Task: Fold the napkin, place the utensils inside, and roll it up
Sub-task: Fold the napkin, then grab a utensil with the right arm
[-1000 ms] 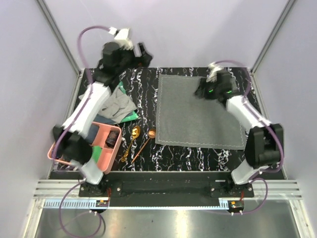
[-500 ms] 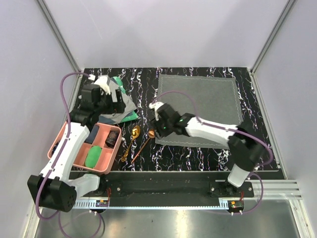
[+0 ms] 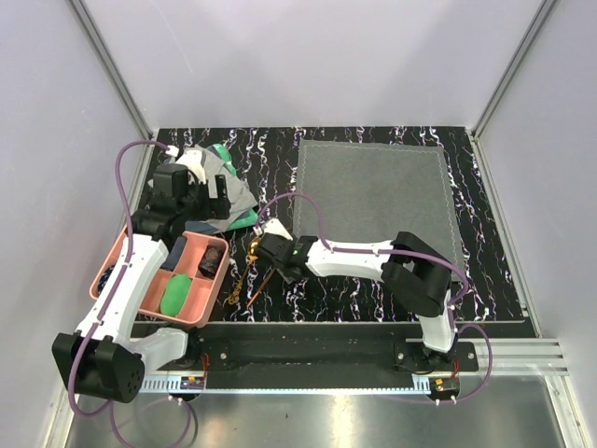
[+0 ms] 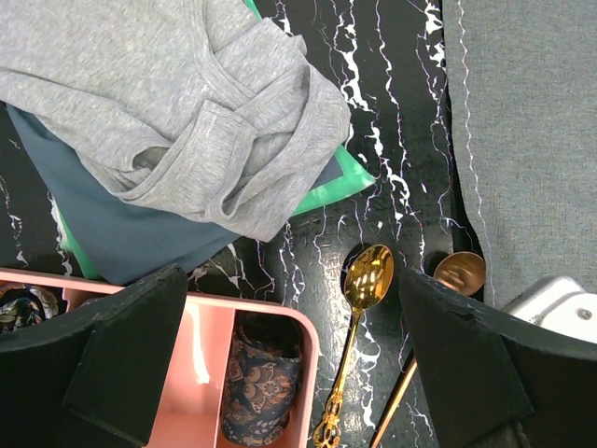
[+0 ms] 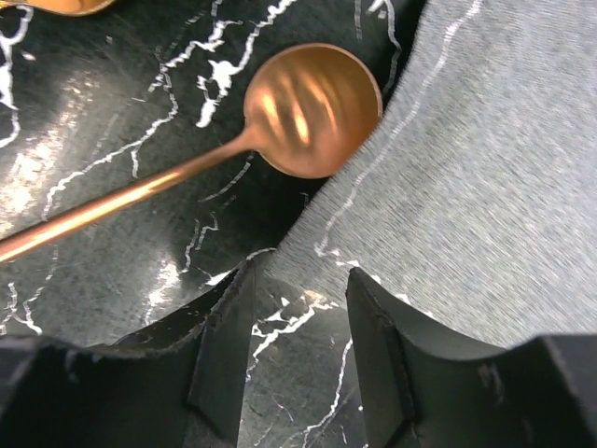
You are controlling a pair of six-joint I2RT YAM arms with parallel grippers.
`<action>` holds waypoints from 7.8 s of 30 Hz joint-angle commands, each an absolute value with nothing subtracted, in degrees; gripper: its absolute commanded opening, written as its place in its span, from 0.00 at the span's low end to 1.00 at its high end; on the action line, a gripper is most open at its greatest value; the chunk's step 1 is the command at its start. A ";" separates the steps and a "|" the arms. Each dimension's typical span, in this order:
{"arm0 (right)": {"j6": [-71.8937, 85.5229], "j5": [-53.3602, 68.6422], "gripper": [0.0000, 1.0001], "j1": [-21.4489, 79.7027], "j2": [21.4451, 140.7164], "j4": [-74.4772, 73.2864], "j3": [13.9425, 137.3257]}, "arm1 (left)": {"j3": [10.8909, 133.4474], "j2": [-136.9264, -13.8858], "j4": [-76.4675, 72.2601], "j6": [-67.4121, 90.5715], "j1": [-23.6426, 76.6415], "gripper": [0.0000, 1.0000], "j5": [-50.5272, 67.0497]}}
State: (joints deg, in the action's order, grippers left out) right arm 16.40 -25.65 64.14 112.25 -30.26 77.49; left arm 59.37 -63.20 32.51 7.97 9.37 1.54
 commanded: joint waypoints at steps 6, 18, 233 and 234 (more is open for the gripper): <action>17.23 -33.93 0.50 66.97 114.52 -31.91 80.77 | 59.15 -61.44 30.76 7.38 8.79 0.99 1.32; 16.35 -35.59 0.41 67.41 117.15 -30.32 81.74 | 59.06 -61.43 30.67 7.82 8.79 0.99 2.64; 21.09 17.14 0.70 7.73 77.78 -14.24 56.25 | 39.02 -85.25 6.15 36.91 45.87 0.99 4.13; 21.09 17.31 0.70 7.73 77.78 -14.15 56.16 | 39.28 -85.25 5.89 37.44 46.31 0.99 4.30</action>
